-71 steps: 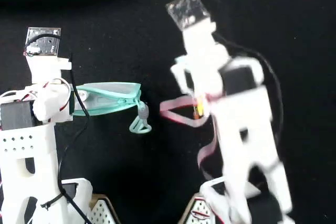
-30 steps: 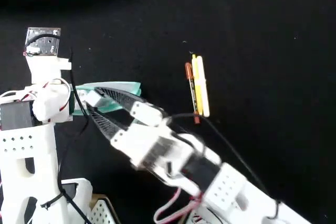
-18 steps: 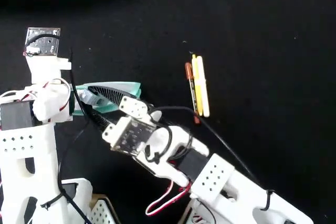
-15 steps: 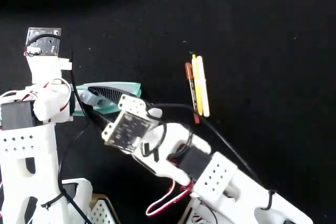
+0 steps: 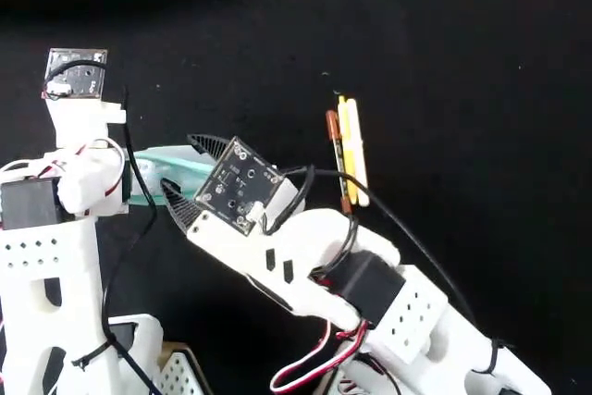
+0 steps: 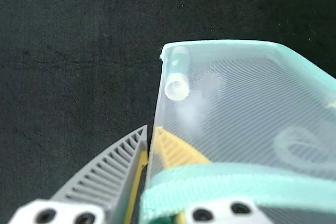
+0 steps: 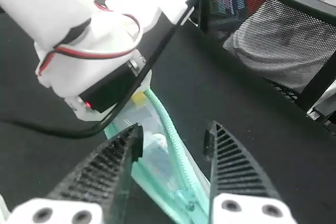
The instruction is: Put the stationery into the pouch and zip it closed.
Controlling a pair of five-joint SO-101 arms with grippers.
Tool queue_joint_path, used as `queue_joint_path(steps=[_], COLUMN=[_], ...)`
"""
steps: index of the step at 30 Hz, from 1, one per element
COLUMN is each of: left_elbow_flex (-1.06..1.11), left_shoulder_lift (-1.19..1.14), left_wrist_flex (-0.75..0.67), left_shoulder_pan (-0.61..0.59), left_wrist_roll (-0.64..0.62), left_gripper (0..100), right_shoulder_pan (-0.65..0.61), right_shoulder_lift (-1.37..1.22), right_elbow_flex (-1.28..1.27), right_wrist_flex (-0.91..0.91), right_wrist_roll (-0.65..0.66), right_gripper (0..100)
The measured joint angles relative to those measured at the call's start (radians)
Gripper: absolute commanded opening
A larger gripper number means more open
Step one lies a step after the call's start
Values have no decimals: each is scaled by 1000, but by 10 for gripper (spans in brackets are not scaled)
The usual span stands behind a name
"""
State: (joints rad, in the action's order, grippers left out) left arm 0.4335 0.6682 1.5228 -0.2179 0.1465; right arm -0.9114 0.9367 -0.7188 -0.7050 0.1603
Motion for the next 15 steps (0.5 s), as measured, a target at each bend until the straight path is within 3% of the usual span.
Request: queue_joint_path(steps=[4,7,13,15], left_elbow_flex=[0,0,0,0], left_shoulder_lift=[0,0,0,0], left_wrist_flex=[0,0,0,0], left_shoulder_pan=[0,0,0,0], left_wrist_roll=[0,0,0,0], left_gripper=[30,30,30,30], right_shoulder_pan=[23,118,488,605], right_shoulder_lift=[0,0,0,0], right_elbow_flex=[20,60,91,91], right_wrist_flex=[-9,-9,-11,-23], right_wrist_roll=[-5,-5,-6,-8], right_gripper=[191,190,63,60])
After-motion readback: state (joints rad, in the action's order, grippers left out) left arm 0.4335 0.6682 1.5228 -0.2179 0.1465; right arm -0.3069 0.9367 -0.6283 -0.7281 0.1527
